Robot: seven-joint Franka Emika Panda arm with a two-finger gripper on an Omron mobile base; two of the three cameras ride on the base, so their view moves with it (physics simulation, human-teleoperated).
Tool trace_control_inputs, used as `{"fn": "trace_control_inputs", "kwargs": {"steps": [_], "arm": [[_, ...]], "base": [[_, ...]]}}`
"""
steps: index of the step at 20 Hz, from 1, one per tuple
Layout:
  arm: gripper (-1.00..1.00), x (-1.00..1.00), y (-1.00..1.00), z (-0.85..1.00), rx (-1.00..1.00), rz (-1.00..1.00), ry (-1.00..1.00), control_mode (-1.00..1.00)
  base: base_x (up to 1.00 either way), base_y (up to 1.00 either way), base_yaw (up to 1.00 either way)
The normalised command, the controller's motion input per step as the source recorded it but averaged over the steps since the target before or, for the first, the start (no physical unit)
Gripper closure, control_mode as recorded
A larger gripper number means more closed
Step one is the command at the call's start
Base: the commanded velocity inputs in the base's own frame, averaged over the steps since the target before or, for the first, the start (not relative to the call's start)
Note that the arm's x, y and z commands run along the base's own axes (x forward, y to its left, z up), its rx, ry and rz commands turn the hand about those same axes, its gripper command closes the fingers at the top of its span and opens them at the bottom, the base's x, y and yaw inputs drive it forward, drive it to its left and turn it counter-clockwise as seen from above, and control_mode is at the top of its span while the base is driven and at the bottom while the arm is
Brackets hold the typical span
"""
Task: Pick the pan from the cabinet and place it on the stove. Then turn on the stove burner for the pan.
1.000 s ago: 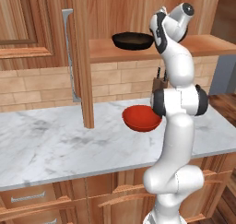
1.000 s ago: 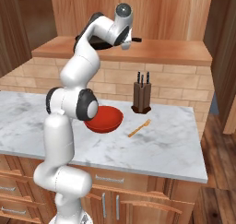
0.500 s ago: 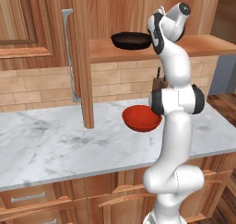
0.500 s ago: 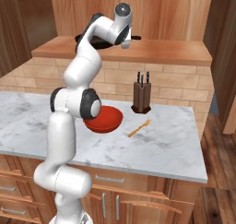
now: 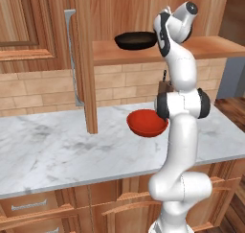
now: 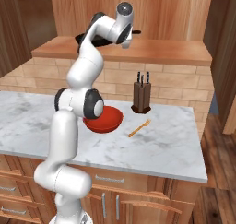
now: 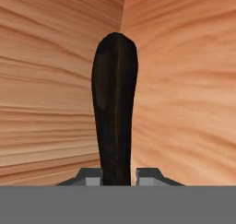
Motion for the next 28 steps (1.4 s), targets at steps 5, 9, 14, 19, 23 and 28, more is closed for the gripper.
{"fn": "trace_control_inputs", "kwargs": {"steps": [5, 9, 14, 19, 23, 28], "arm": [[1.0, 0.01, 0.0, -0.11, 0.07, 0.0, -0.08, -1.0], [1.0, -0.2, 0.0, -0.18, 0.14, 0.0, -0.26, -1.0], [1.0, -0.36, 0.0, -0.29, 0.13, 0.0, -0.32, -1.0], [1.0, -0.67, 0.0, -0.36, 0.08, 0.0, -0.39, -1.0], [1.0, -0.75, 0.0, -0.01, 0.0, 0.0, -0.28, -1.0], [1.0, -0.79, 0.0, 0.04, 0.0, -0.04, -0.15, -1.0]], "base": [[0.0, 0.0, 0.0], [0.0, 0.0, 0.0], [0.0, 0.0, 0.0], [0.0, 0.0, 0.0], [0.0, 0.0, 0.0], [0.0, 0.0, 0.0]]}}
